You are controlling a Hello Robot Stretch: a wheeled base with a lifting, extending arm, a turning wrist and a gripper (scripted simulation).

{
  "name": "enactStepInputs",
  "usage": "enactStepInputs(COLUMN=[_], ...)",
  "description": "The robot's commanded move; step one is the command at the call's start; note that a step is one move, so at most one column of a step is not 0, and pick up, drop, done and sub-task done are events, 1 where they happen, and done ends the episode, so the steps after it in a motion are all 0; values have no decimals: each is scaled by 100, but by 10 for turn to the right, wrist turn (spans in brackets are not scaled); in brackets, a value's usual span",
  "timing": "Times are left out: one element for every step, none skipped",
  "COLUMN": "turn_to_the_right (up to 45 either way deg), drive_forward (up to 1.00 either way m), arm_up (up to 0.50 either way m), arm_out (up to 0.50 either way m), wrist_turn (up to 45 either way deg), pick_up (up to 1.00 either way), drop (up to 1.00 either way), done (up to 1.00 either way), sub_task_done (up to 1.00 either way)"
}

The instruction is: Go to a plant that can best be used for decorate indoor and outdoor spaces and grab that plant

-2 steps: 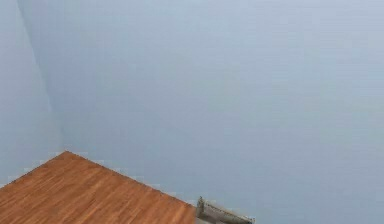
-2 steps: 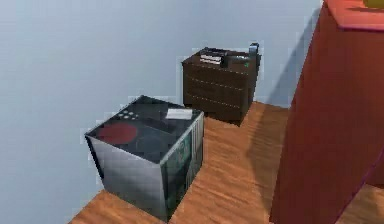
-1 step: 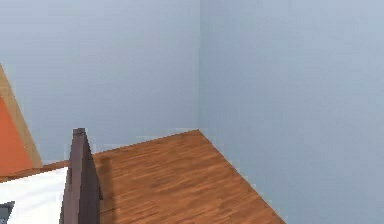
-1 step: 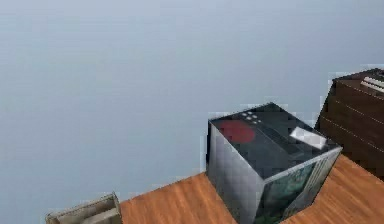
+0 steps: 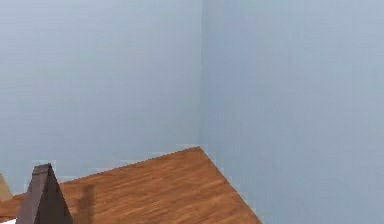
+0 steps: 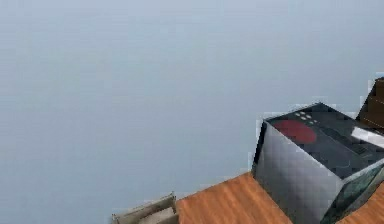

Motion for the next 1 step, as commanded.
enactStepInputs(turn_to_the_right=[-210], drive_forward=[0], arm_up=[0], arm_out=[0], wrist_turn=[0], pick_up=[0], drop=[0], done=[0], sub_task_done=[0])
